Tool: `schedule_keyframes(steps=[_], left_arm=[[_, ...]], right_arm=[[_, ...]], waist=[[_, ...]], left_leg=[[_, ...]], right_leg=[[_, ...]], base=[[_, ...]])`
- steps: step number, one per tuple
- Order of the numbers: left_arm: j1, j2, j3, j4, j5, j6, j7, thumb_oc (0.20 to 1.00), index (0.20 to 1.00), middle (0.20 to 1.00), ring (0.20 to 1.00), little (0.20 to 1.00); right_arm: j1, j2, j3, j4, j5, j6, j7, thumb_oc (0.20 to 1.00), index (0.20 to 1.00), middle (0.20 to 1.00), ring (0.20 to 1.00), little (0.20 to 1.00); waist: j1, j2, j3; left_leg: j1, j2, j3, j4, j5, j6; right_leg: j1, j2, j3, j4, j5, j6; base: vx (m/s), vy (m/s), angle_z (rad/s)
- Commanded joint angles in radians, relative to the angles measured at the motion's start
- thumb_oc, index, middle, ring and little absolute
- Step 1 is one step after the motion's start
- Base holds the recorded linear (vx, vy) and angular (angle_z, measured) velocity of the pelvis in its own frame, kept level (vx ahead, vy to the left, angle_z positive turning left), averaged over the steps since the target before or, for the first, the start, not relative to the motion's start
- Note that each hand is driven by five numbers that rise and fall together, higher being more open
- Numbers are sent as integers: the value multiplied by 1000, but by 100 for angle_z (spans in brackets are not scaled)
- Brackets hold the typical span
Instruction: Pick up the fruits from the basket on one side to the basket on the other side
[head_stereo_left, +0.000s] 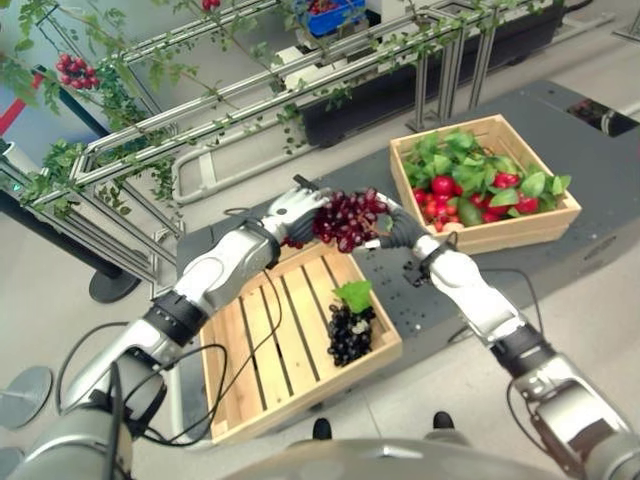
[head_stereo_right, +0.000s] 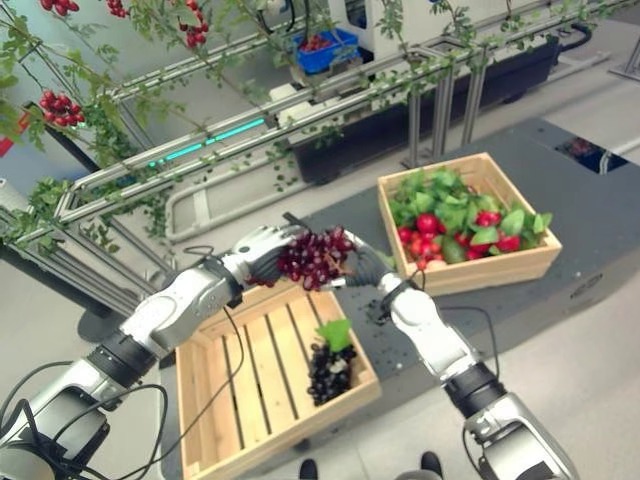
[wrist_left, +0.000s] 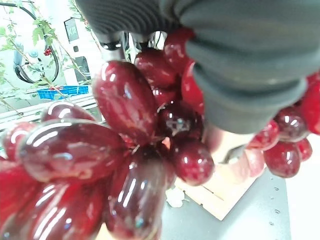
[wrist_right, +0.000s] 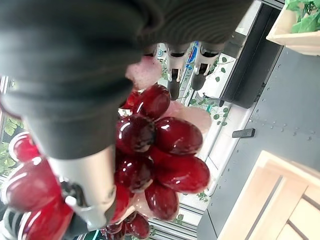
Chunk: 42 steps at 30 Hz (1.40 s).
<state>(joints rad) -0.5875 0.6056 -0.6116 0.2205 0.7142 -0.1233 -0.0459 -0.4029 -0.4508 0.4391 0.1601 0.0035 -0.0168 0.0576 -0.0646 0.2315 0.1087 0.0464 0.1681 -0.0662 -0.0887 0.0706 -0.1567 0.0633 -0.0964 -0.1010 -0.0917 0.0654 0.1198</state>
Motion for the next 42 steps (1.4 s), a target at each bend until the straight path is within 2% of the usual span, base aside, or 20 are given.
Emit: schedule_keyframes(steps=[1, 6, 13, 18, 32, 42], left_arm=[[-42, 22, 80, -26, -17, -13, 42, 200, 200, 200, 200, 200], [-30, 18, 89, -27, -18, -12, 43, 200, 200, 200, 200, 200], [-26, 16, 113, -78, -27, -15, 35, 200, 200, 200, 200, 200], [-5, 30, 132, -74, -21, -15, 37, 200, 200, 200, 200, 200], [-2, 17, 130, -80, -12, -15, 42, 200, 200, 200, 200, 200], [10, 13, 136, -68, 0, -11, 48, 200, 200, 200, 200, 200]], right_arm=[[-54, 47, -24, -75, 38, -70, 0, 1000, 1000, 1000, 1000, 1000], [-32, 39, -37, -85, 25, -66, 9, 1000, 1000, 1000, 1000, 1000], [-22, 45, -8, 11, -16, -52, 17, 1000, 1000, 1000, 1000, 1000], [-16, 43, -13, -10, -4, -57, 31, 1000, 1000, 1000, 1000, 1000], [-44, 55, 13, 25, -30, -50, 36, 1000, 1000, 1000, 1000, 1000], [-33, 40, -15, -68, 0, -62, 41, 1000, 1000, 1000, 1000, 1000]], waist=[[-3, -80, -59], [-3, -81, -59], [-4, -80, -59], [-6, -80, -59], [-1, -84, -64], [-4, -86, -60]], left_leg=[[-49, -57, 15, 81, -58, 49], [-49, -57, 13, 81, -58, 49], [-50, -56, 15, 80, -57, 49], [-50, -55, 15, 80, -58, 48], [-48, -52, 14, 78, -57, 46], [-49, -52, 17, 78, -57, 47]], right_leg=[[14, 46, 7, 111, -199, -46], [13, 46, 5, 111, -198, -47], [12, 48, 7, 111, -199, -48], [12, 48, 7, 112, -199, -48], [14, 49, 7, 110, -199, -48], [11, 50, 9, 111, -197, -49]], base=[[0, 0, 0], [0, 0, 0], [0, 0, 0], [0, 0, 0], [0, 0, 0], [0, 0, 0]])
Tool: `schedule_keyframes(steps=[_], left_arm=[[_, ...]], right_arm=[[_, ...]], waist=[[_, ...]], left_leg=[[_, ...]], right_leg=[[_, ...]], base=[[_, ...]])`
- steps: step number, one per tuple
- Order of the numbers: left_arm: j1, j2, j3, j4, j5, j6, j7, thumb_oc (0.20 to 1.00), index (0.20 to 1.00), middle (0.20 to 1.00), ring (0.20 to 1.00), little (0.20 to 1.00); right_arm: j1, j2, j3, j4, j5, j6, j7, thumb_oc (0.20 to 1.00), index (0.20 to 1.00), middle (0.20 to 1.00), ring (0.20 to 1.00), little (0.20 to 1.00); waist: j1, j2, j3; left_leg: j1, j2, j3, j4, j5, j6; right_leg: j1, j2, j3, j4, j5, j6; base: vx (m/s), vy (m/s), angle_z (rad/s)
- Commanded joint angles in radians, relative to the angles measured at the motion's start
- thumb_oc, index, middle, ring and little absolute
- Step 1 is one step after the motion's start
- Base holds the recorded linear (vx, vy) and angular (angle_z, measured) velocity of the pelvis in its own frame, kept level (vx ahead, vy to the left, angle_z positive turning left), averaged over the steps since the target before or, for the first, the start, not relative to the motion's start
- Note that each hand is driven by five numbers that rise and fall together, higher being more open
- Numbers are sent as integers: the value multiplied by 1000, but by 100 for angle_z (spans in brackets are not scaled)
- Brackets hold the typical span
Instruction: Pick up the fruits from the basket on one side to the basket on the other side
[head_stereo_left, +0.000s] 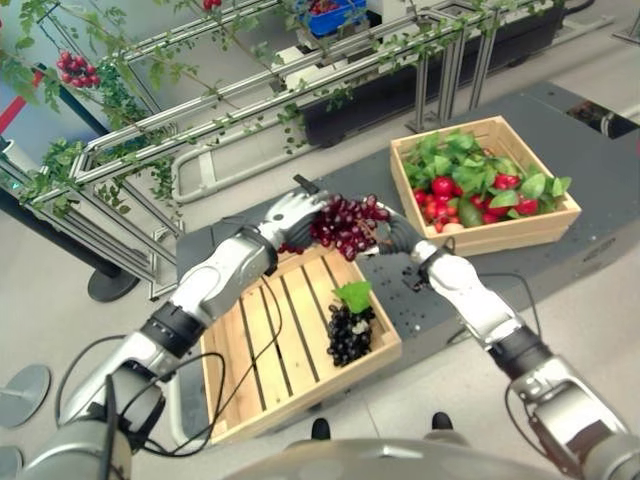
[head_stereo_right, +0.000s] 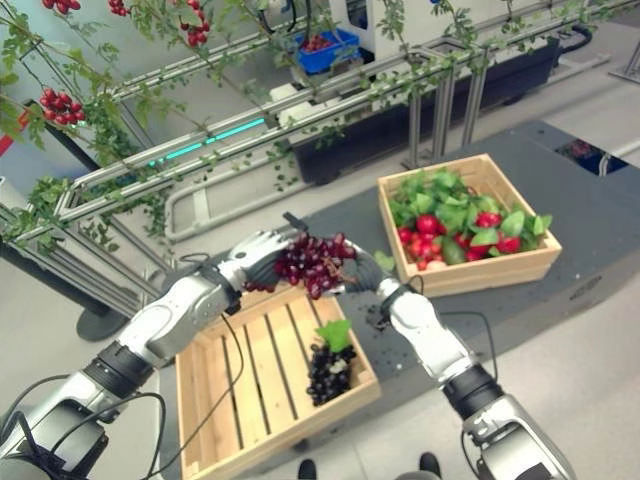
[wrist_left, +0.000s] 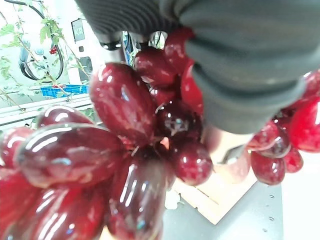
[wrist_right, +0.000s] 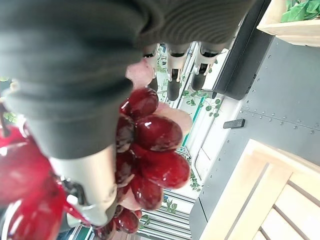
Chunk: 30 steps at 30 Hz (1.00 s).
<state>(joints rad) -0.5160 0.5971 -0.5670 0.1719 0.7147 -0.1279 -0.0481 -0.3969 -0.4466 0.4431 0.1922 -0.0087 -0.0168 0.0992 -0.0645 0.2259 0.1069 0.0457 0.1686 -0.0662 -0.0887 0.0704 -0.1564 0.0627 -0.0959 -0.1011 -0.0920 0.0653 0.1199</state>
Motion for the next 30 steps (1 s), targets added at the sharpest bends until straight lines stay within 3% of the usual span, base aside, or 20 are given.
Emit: schedule_keyframes(steps=[1, 11, 22, 30], left_arm=[[-62, 21, 91, -19, 0, -7, 50, 200, 200, 200, 200, 200], [-64, 12, 88, 20, 27, -5, 62, 200, 200, 200, 200, 200], [-93, 43, 100, 112, 70, 12, 53, 200, 200, 200, 200, 200], [-77, 31, 111, 94, 73, 12, 60, 200, 200, 200, 200, 200]], right_arm=[[-38, 35, -20, -101, 12, -61, 0, 1000, 1000, 1000, 1000, 1000], [-6, 3, -91, -260, 36, -86, -4, 1000, 1000, 1000, 1000, 1000], [207, -97, -284, -371, 58, -105, 8, 1000, 1000, 1000, 1000, 1000], [205, -82, -275, -372, 54, -111, 16, 1000, 1000, 1000, 1000, 1000]], waist=[[-4, -81, -58], [-13, -86, -55], [-43, -95, -49], [-40, -97, -51]], left_leg=[[-48, -52, 17, 78, -57, 47], [-54, -53, 18, 83, -52, 49], [-49, -50, 23, 81, -61, 48], [-49, -51, 23, 84, -63, 50]], right_leg=[[11, 49, 9, 111, -197, -49], [5, 50, 12, 116, -191, -48], [-1, 53, 15, 120, -196, -43], [-2, 54, 18, 122, -197, -44]], base=[[0, 0, 0], [0, 0, 0], [0, 0, 0], [0, 0, 0]])
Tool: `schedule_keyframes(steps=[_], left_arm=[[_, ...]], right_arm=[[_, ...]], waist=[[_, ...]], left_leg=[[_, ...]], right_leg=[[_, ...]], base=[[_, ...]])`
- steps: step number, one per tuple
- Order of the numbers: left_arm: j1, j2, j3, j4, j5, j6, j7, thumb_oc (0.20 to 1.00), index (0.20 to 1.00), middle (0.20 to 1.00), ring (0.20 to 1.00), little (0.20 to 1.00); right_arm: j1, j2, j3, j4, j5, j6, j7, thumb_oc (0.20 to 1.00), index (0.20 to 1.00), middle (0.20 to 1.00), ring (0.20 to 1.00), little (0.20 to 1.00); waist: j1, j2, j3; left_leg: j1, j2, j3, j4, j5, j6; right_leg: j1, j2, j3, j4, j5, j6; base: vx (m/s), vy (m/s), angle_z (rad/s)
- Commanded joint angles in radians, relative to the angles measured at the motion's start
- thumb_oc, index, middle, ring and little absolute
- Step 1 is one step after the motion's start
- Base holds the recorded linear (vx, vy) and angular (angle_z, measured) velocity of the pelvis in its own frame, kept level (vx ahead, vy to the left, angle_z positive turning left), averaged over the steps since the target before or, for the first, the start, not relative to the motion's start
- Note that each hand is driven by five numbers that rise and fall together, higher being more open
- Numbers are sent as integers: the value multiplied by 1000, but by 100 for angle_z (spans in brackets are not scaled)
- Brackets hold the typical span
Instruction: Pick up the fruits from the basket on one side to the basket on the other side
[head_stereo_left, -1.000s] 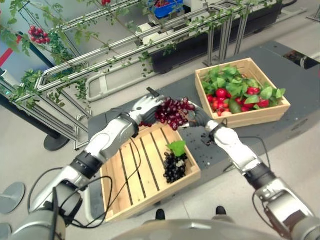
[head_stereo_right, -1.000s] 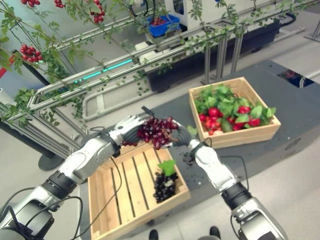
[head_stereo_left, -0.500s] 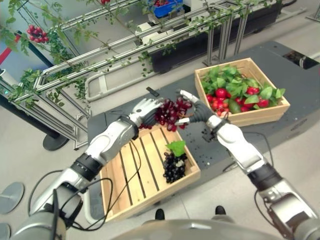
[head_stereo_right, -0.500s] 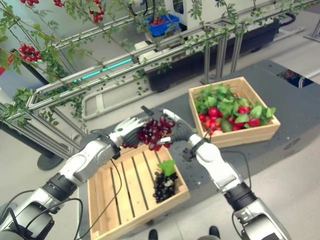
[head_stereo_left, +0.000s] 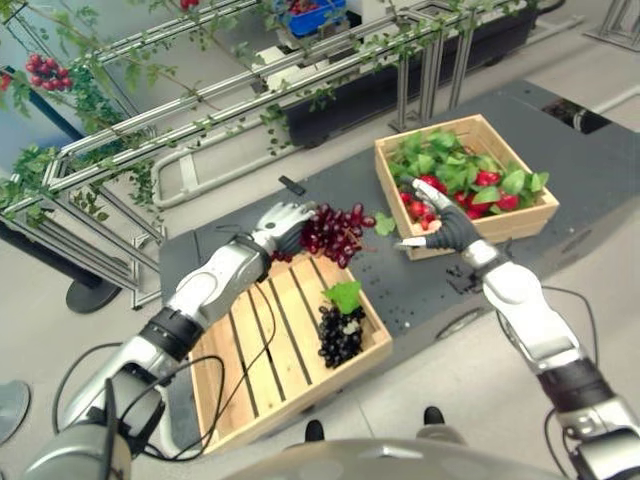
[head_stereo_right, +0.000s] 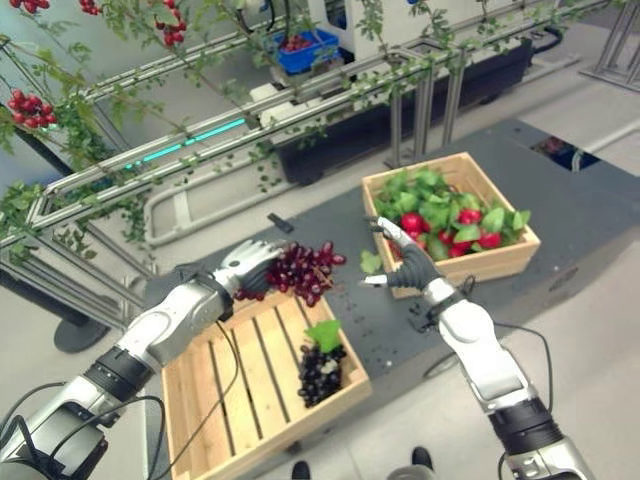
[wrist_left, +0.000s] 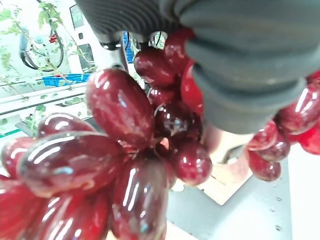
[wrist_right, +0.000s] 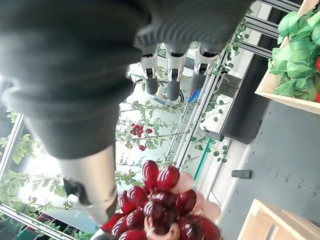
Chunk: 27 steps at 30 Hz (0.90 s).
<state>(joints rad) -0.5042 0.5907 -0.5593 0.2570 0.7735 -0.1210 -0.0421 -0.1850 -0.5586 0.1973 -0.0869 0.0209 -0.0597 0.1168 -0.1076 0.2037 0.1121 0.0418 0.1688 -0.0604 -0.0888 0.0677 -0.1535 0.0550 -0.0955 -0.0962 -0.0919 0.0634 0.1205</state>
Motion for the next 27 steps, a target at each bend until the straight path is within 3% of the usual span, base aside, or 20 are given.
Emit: schedule_keyframes(steps=[1, 9, 27], left_arm=[[-88, 29, 103, -7, 11, 3, 52, 200, 200, 200, 200, 200], [-89, 10, 101, -75, -13, -6, 54, 200, 200, 200, 200, 200], [-111, -20, 78, -105, -35, -8, 58, 200, 200, 200, 200, 200]], right_arm=[[-15, 36, -16, -81, 22, -61, 2, 1000, 1000, 1000, 1000, 1000], [-95, 87, 99, 34, -8, -37, 3, 1000, 1000, 1000, 1000, 1000], [-170, 127, 209, 137, -44, -17, 13, 1000, 1000, 1000, 1000, 1000]], waist=[[4, -74, -56], [18, -72, -59], [26, -71, -55]], left_leg=[[-46, -52, 17, 85, -60, 48], [-46, -53, 13, 84, -59, 49], [-53, -52, 7, 84, -51, 48]], right_leg=[[5, 53, 12, 121, -195, -45], [8, 53, 11, 121, -196, -48], [3, 52, 6, 121, -189, -50]], base=[[0, 0, 0], [0, 0, 0], [2, 0, 0]])
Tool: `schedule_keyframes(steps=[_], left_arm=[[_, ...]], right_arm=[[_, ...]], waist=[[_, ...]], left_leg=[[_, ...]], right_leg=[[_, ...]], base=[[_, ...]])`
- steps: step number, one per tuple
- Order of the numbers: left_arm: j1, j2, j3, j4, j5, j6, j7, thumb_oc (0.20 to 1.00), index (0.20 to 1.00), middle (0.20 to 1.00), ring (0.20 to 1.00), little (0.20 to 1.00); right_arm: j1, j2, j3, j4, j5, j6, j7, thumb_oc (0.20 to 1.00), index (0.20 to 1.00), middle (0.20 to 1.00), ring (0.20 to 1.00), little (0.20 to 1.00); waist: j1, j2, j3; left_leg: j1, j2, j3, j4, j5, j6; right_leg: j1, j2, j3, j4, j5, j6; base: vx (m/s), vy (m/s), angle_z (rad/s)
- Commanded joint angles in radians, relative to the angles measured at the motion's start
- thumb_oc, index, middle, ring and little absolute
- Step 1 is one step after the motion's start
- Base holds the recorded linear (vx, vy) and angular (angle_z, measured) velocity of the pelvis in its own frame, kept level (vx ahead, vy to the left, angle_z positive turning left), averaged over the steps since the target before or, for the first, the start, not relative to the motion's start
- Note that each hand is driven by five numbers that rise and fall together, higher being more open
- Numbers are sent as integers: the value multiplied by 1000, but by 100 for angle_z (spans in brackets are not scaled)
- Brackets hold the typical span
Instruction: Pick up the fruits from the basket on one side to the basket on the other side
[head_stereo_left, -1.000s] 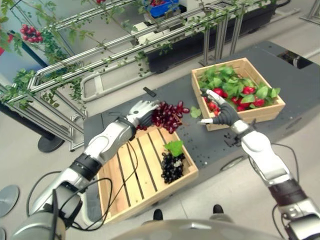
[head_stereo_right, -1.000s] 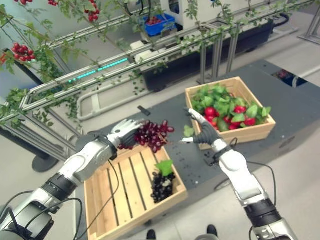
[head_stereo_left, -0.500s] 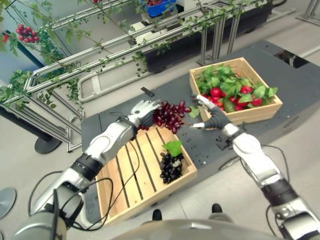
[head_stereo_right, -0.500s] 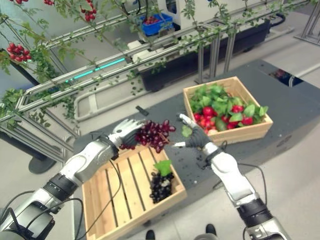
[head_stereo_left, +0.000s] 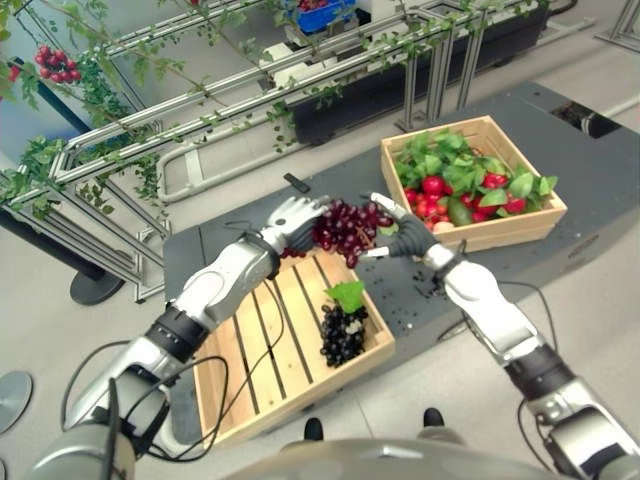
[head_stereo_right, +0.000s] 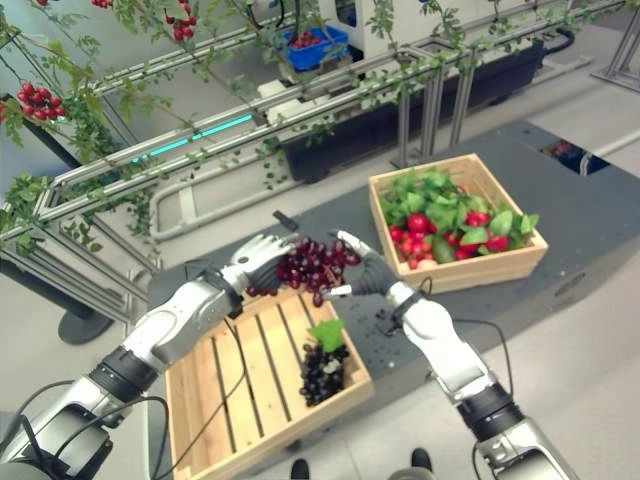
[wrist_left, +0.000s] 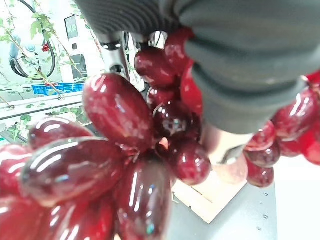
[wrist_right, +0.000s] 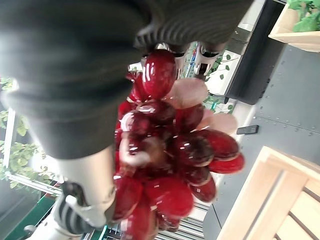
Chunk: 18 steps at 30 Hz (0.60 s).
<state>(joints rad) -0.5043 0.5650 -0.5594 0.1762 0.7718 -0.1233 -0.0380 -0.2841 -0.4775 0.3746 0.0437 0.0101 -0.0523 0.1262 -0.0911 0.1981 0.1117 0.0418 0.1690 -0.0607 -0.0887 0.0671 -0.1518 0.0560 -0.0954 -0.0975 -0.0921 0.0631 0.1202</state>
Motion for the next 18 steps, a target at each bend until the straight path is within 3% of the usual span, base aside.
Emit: schedule_keyframes(steps=[1, 18], left_arm=[[-113, 5, 77, -22, -34, -5, 53, 200, 200, 200, 200, 200], [-126, -30, 24, 11, -39, -11, 53, 200, 200, 200, 200, 200]], right_arm=[[-70, 47, 35, 10, -33, -22, 6, 1000, 1000, 1000, 1000, 1000], [-81, 80, 106, 116, -60, -23, -4, 1000, 1000, 1000, 1000, 1000]], waist=[[9, -65, -57], [8, -56, -50]], left_leg=[[-50, -52, 9, 81, -55, 46], [-57, -52, 7, 84, -50, 44]], right_leg=[[5, 52, 7, 120, -194, -50], [-2, 50, 4, 122, -189, -48]], base=[[0, 0, 0], [2, 0, 0]])
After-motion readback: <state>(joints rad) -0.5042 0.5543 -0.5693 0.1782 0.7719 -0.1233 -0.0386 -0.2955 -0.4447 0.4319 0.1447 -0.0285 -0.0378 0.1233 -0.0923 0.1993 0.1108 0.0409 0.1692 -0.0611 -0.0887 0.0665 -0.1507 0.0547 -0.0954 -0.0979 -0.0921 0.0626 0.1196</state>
